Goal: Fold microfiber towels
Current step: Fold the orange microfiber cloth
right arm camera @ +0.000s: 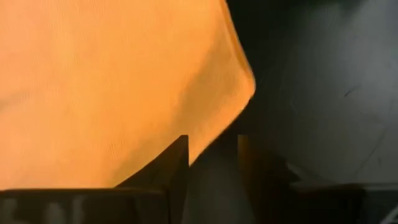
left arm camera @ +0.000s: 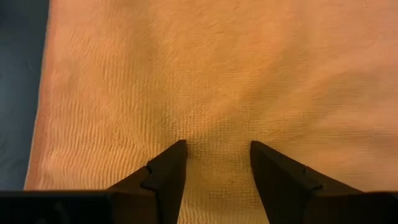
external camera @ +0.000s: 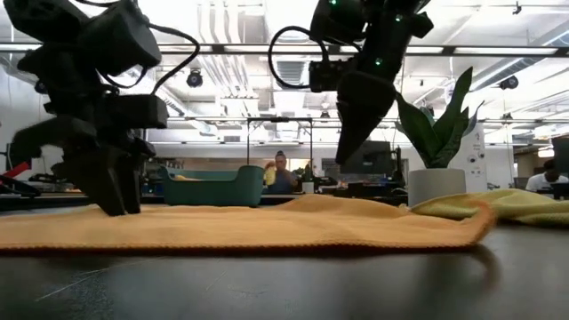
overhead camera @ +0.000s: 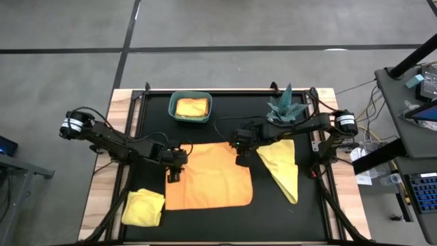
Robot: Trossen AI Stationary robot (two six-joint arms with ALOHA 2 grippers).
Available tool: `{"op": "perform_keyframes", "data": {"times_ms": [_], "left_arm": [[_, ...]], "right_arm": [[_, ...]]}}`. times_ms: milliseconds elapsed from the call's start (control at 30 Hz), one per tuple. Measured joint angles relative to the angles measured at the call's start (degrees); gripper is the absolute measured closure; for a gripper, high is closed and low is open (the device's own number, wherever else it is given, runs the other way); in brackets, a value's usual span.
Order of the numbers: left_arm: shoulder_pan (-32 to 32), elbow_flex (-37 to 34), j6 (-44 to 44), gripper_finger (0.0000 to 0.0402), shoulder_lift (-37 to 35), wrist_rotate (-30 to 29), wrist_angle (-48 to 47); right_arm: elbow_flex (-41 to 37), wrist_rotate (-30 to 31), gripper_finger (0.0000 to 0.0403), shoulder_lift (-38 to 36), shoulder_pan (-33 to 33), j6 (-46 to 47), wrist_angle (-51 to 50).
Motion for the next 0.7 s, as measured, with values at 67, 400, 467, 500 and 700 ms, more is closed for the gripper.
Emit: {"op": "perform_keyframes", "data": {"times_ms": [67,400,467,500,700], "left_arm": [[0.0,0.5,0.6,0.0238,-3.0,0.2,0.4],[0.1,1.8,1.2,0.024,-4.1,-3.3,18.4],[0.4,1.8,1.3,0.0249,-1.0,-3.3,22.4],[0.5,2.5,1.3,0.0255,0.6,-3.3,24.0],[1.0,9.6,2.7,0.0313,11.7,-3.6,24.7]], "right_arm": [[-0.8,0.0,0.0268,-0.3,0.1,1.3,-0.1],[-12.2,11.5,0.0343,-0.4,2.1,3.9,8.6],[-14.2,11.6,0.0364,-0.4,2.0,3.3,13.7],[-15.2,11.7,0.0373,-0.4,2.0,2.4,16.2],[-19.9,11.6,0.0394,0.1,2.1,0.5,29.2]]}}
